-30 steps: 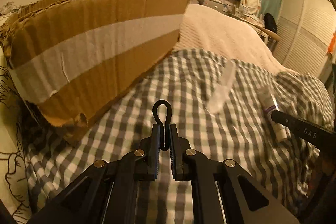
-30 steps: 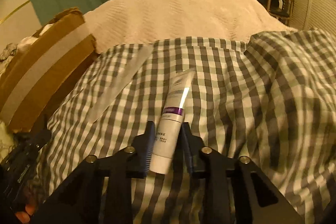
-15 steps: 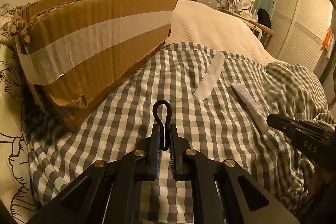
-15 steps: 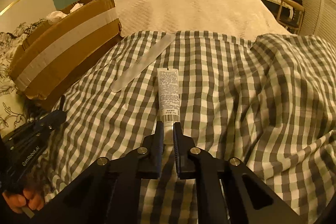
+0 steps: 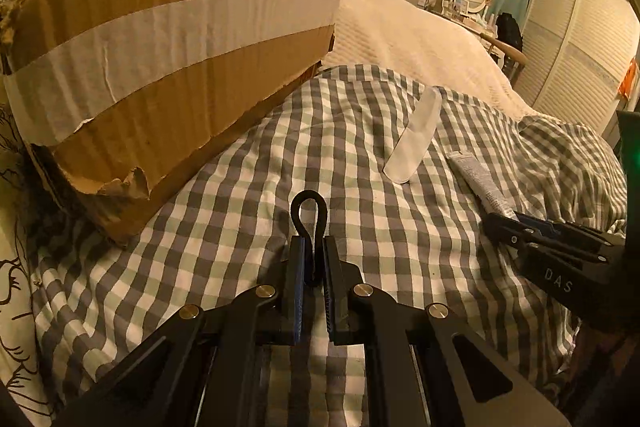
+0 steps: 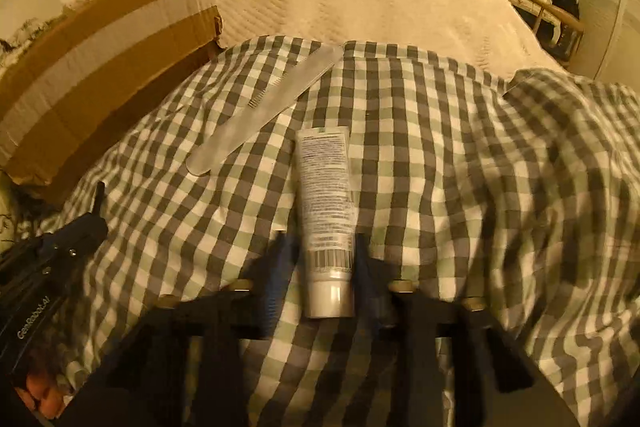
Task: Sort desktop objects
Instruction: 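Grasp the white tube with the right gripper and lift it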
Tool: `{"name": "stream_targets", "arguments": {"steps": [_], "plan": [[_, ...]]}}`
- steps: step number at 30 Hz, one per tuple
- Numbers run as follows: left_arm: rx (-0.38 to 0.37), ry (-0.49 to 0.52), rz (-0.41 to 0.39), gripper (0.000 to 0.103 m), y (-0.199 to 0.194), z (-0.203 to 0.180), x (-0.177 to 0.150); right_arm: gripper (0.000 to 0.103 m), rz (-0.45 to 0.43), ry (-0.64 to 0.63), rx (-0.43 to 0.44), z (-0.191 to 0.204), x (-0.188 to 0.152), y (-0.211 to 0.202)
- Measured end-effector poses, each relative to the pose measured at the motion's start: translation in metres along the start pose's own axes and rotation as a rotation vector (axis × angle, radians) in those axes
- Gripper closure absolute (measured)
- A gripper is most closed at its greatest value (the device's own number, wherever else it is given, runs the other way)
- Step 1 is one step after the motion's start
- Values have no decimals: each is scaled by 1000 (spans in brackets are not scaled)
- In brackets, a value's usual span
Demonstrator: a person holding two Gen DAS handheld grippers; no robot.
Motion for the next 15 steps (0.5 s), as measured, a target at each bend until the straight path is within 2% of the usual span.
{"name": "stream_targets", "arguments": {"steps": [8,15], "plan": [[-3,13,-20,94,-17,-5,3,80,-78,-47,-3,11,-2,-36],[-33,25,-57,94,-47,-17,18,80,-143,-34,46,20,7,-76]]}}
Point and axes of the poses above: each gripper's, at about its wrist camera, not at the fingertips, and y roughly the way its jaws point, z to its left, x to its top, the point moved 9 cm from there along y, roughly the way its jaws point, and after that the axes turned 3 degrees about -x, right-handed, at the moved point
